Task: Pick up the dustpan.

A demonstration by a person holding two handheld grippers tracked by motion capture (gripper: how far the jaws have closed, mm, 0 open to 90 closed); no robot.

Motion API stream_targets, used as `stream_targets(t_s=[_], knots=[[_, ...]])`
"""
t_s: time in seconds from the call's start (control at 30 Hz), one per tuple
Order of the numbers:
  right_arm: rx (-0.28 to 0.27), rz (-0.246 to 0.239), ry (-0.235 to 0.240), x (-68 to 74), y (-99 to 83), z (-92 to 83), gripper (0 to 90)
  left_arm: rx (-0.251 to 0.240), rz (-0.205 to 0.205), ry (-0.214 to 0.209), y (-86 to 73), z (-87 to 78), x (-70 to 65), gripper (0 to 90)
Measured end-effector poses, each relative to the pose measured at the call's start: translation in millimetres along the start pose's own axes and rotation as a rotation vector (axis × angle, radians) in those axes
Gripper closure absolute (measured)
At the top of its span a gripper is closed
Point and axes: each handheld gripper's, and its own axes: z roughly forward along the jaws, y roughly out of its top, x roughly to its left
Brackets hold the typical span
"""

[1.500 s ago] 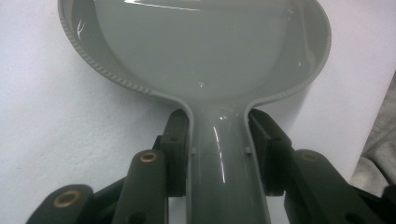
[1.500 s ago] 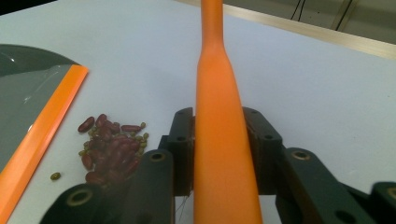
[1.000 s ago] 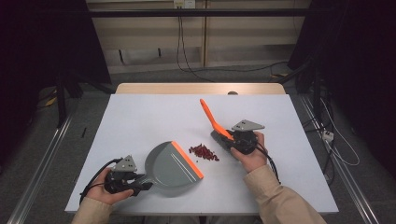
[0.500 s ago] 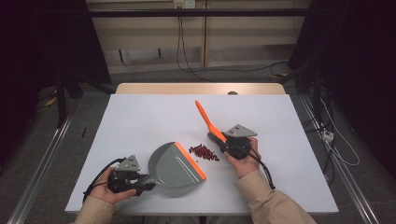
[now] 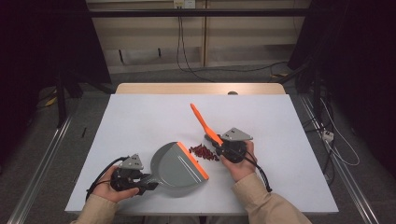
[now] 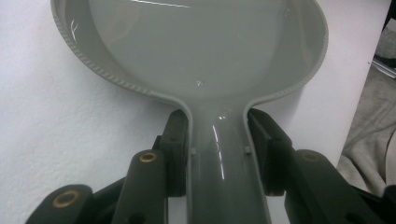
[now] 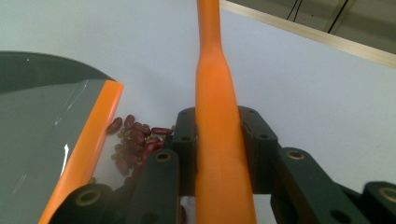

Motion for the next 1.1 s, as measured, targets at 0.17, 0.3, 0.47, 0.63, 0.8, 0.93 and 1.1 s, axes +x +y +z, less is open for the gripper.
stream_targets(t_s=[0.17, 0.3, 0.47, 0.63, 0.8, 0.93, 1.1], knots=[[-0.01, 0.019, 0.014, 5.1, -0.4, 0.7, 70.8, 0.002, -0.002, -0.008, 3.6, 2.7, -0.9, 62.3], [-0.012, 0.018, 0.022, 9.0, 0.2, 1.2, 70.8, 0.003, -0.004, -0.01, 6.1, 4.4, -1.7, 62.4], [-0.011, 0.021, 0.032, 11.4, 0.6, 1.2, 70.7, 0.008, -0.004, -0.012, 7.3, 3.8, -1.2, 62.3], [-0.013, 0.025, 0.039, 13.5, 0.9, 1.1, 70.6, 0.0, -0.012, -0.017, 6.9, 5.6, -0.1, 62.2], [-0.015, 0.026, 0.04, 13.0, 1.4, 1.8, 70.6, -0.004, -0.008, -0.013, 5.4, 6.8, -0.1, 61.9], [-0.015, 0.023, 0.037, 13.7, 1.4, 1.6, 70.6, 0.009, 0.002, -0.001, 4.2, 9.0, -1.3, 61.8], [-0.013, 0.025, 0.037, 15.0, 1.9, 2.0, 70.7, 0.008, -0.005, 0.022, 4.4, 10.6, -3.2, 61.9]])
